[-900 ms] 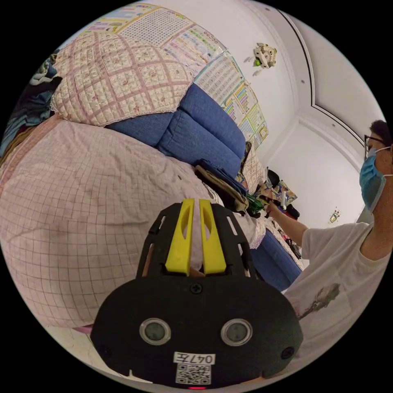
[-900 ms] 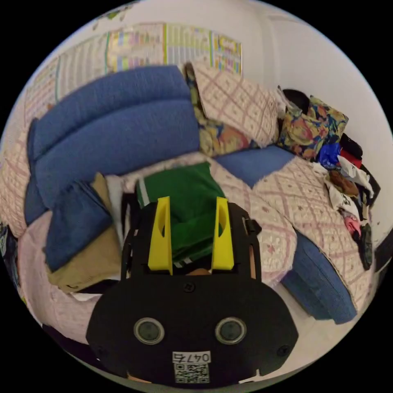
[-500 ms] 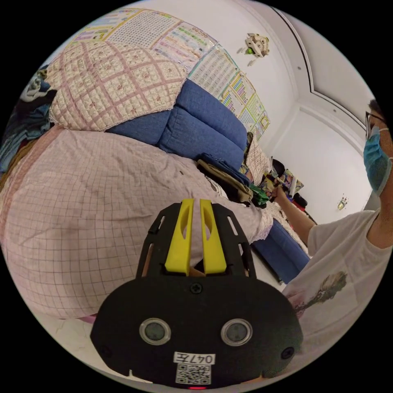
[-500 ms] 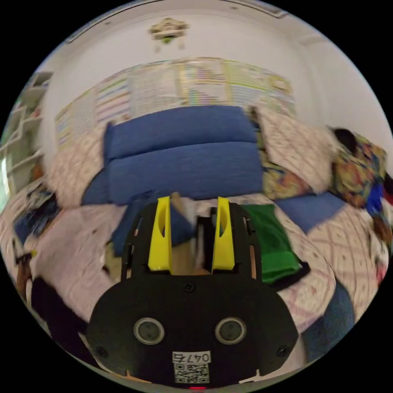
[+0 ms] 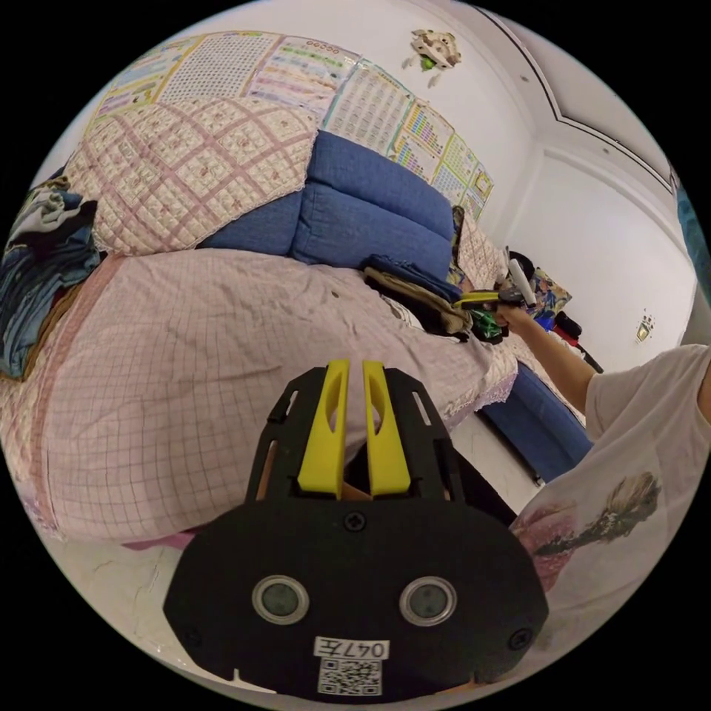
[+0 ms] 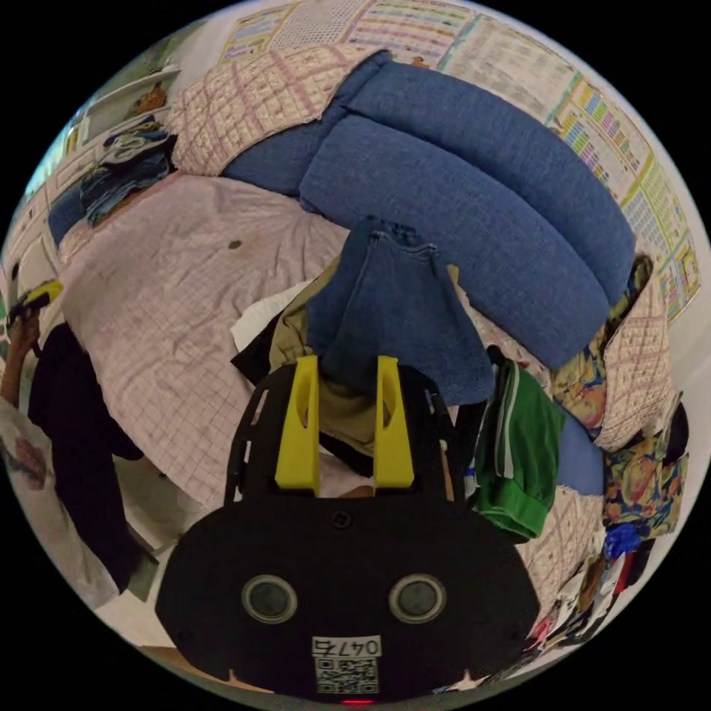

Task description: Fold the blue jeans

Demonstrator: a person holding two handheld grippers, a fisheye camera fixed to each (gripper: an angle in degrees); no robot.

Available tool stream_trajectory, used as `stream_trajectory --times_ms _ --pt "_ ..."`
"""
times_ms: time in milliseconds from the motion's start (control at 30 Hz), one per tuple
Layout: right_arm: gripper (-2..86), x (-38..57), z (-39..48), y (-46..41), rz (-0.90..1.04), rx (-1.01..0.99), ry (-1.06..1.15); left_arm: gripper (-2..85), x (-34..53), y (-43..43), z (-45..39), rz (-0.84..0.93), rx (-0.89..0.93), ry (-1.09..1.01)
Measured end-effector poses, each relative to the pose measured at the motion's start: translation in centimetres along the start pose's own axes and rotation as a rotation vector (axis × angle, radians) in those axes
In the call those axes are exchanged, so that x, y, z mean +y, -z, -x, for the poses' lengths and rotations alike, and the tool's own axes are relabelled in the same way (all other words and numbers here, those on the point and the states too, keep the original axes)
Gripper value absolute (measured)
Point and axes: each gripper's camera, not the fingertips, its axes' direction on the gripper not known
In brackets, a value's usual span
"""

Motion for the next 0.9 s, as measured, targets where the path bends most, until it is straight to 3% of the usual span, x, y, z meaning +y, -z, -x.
stream_trajectory --times_ms 200,433,500,567,700,900 --pt "6.7 -10.1 0.6 -1.6 0.112 -0.258 -0.142 2.7 1.9 1.3 -0.9 -0.028 -0.023 -0.003" --pt "3.8 -19.2 10.7 -1.0 0.158 -0.093 -0.066 1.9 3.7 1.6 -1.8 -0.040 -0.019 0.006" --pt "2.3 -21.9 12.2 1.8 0.103 -0.037 -0.092 1.3 3.8 1.7 -2.0 -0.038 -0.029 0.002" --pt "1.0 -25.5 12.4 8.2 -0.089 -0.016 -0.183 0.4 4.0 2.0 -2.1 -0.050 -0.043 0.008" --pt "0.2 -32.0 14.1 17.9 -0.389 -0.152 -0.285 -0.3 3.7 1.5 -2.2 -0.070 -0.028 0.042" --pt "-0.2 -43.0 33.7 27.4 -0.498 -0.181 -0.076 0.2 3.1 0.6 -3.2 -0.074 -0.048 0.059"
